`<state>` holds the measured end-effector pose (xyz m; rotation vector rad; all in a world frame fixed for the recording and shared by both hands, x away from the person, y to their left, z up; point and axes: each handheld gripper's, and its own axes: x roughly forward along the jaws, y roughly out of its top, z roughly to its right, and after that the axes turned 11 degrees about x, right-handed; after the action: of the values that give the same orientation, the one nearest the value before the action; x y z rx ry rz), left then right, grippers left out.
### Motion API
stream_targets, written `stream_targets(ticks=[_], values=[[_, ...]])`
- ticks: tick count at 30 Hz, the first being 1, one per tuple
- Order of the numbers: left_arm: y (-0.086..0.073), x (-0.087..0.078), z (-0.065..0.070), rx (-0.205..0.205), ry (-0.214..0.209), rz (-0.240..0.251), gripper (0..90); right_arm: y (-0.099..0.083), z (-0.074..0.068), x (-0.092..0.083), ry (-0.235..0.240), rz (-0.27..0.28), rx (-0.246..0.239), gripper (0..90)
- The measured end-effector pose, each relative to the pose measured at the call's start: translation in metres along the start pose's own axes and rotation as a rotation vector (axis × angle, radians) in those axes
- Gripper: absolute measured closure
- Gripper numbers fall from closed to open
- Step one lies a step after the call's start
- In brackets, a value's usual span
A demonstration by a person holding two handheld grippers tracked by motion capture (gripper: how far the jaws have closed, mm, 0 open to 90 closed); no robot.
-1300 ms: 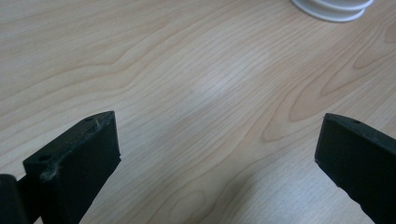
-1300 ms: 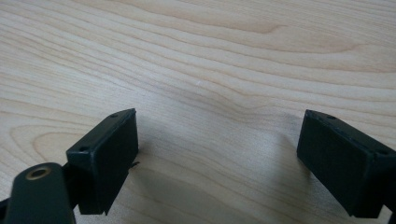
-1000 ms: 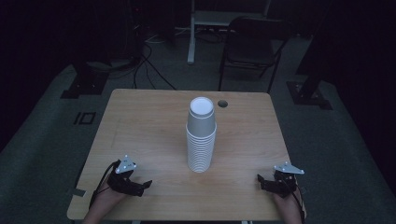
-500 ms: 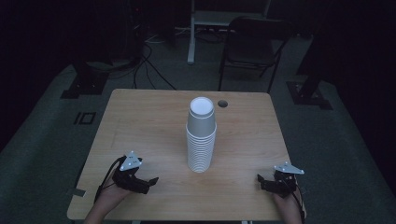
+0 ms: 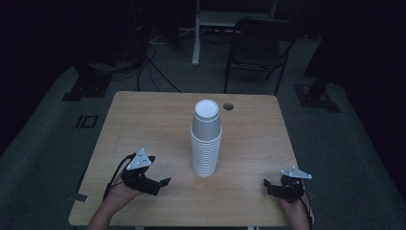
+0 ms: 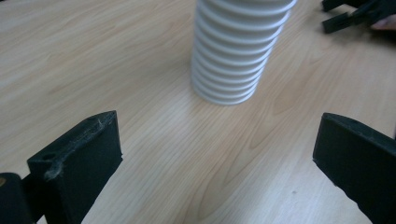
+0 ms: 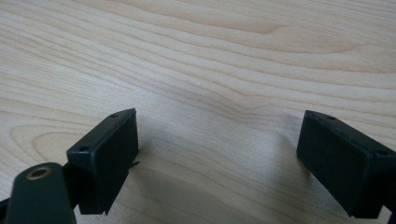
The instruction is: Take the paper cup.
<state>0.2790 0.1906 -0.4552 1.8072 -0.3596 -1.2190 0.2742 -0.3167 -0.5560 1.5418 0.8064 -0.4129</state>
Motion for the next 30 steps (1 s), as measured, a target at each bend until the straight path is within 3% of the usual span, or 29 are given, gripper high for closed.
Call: stream_targets(ticks=[5,11,18,25,29,30], values=[[0.013,0.003,0.002,0.026,-0.015,0.007,1.3,0.0,0.0,0.0,0.0,0.0,0.0,12.2],[0.031,0.004,0.004,0.021,-0.058,0.065,1.3,0.0,0.0,0.0,0.0,0.0,0.0,12.2],[0.05,0.008,0.007,0.059,-0.087,0.081,1.3,0.0,0.0,0.0,0.0,0.001,0.0,12.2],[0.065,0.015,0.01,0.096,-0.095,0.076,1.3,0.0,0.0,0.0,0.0,0.0,-0.001,12.2],[0.075,0.017,0.01,0.091,-0.119,0.105,1.3,0.0,0.0,0.0,0.0,0.001,0.0,12.2],[0.076,0.017,0.011,0.096,-0.107,0.111,1.3,0.0,0.0,0.0,0.0,0.001,0.0,12.2]])
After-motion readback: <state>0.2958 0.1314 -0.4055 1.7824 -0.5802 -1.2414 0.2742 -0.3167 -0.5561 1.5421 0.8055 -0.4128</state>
